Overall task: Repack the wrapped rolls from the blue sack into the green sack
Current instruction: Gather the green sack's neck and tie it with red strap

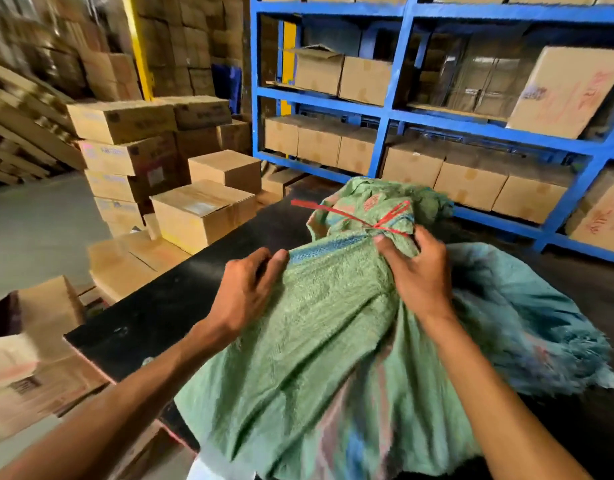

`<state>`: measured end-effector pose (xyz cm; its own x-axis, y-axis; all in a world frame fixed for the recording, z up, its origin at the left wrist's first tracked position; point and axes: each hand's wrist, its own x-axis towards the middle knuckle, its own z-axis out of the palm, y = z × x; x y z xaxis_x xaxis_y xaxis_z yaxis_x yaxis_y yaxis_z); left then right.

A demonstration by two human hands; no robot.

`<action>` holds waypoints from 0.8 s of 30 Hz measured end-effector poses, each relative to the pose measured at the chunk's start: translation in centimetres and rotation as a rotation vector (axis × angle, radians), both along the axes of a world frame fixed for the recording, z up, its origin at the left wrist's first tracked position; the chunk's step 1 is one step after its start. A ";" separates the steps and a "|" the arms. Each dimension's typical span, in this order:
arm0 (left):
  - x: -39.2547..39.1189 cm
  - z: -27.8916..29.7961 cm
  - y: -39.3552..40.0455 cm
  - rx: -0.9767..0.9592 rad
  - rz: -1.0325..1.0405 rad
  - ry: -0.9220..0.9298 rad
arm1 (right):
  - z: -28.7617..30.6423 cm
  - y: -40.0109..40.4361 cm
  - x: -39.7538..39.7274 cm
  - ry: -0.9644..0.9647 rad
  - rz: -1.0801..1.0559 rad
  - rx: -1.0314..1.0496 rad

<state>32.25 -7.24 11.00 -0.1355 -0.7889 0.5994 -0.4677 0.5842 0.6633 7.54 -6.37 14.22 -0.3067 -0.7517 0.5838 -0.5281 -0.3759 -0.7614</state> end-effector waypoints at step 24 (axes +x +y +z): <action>18.8 -17.3 -14.4 0.253 0.286 -0.592 | -15.5 -19.0 17.7 0.841 0.031 0.697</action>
<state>51.03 -21.59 -6.28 -0.1491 -0.9476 0.2826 -0.9041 0.2464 0.3492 25.27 -25.35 -1.23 0.0161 -0.9990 0.0413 -0.9769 -0.0245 -0.2125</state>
